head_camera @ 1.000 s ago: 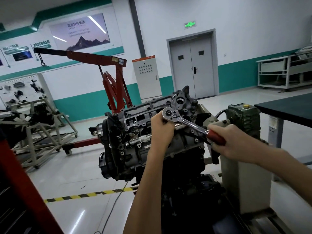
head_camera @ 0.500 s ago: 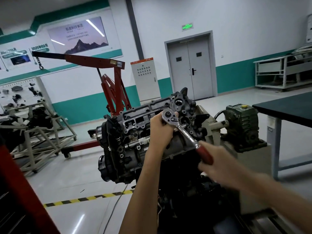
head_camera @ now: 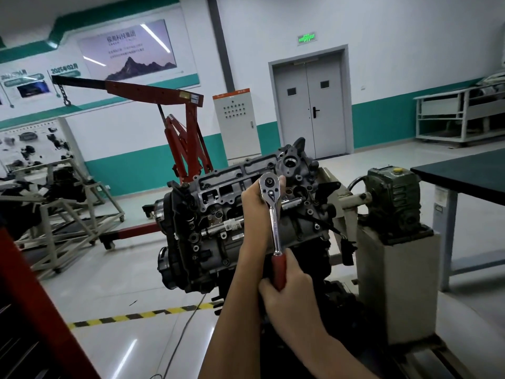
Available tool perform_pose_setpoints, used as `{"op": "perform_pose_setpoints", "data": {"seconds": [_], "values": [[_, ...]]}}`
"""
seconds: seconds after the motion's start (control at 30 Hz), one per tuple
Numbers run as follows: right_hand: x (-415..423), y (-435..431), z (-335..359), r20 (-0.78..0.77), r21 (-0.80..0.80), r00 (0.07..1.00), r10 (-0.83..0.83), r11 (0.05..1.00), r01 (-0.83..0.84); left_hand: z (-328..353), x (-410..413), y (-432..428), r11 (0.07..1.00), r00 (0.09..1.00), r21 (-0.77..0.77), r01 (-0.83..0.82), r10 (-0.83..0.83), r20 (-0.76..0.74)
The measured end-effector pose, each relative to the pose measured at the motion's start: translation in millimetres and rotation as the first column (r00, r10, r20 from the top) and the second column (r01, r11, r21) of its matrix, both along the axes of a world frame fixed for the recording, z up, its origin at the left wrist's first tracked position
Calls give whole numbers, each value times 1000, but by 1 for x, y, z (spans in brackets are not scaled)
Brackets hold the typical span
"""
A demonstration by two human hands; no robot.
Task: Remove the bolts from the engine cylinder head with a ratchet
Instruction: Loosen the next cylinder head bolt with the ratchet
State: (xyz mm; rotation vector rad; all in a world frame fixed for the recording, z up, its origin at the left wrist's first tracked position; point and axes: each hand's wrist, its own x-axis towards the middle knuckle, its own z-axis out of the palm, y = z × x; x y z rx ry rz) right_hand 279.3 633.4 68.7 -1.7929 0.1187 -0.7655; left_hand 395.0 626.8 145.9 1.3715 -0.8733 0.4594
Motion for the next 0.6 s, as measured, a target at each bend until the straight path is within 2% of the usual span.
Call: {"op": "perform_pose_setpoints", "data": {"seconds": [0.07, 0.17, 0.27, 0.33, 0.37, 0.43, 0.53, 0.6], "values": [[-4, -14, 5, -53, -56, 999, 5, 998, -8, 3, 1, 3, 999, 999, 32, 38, -38, 0], [-25, -71, 22, -154, -338, 988, 16, 939, -68, 6, 2, 5, 995, 999, 96, 39, -37, -21], [-34, -130, 63, -240, -648, 970, -49, 752, -122, 8, 4, 8, 990, 999, 133, 40, -40, -3], [-32, -149, 80, -206, -766, 972, -110, 637, -90, 7, 5, 8, 988, 1000, 153, 26, -27, 2], [-31, -150, 80, -184, -772, 976, -118, 632, -69, 6, 4, 8, 990, 1000, 142, 20, -20, -5], [-30, -134, 63, -162, -683, 982, -98, 729, -40, 4, 0, 6, 996, 1000, 91, 17, -16, -11], [-29, -73, 20, -41, -354, 997, -70, 934, 51, 1, -5, 2, 999, 999, 10, 33, -33, -13], [-16, -30, 4, -11, -130, 999, -51, 990, 49, 0, -4, 1, 999, 999, 19, 32, -32, -2]]}}
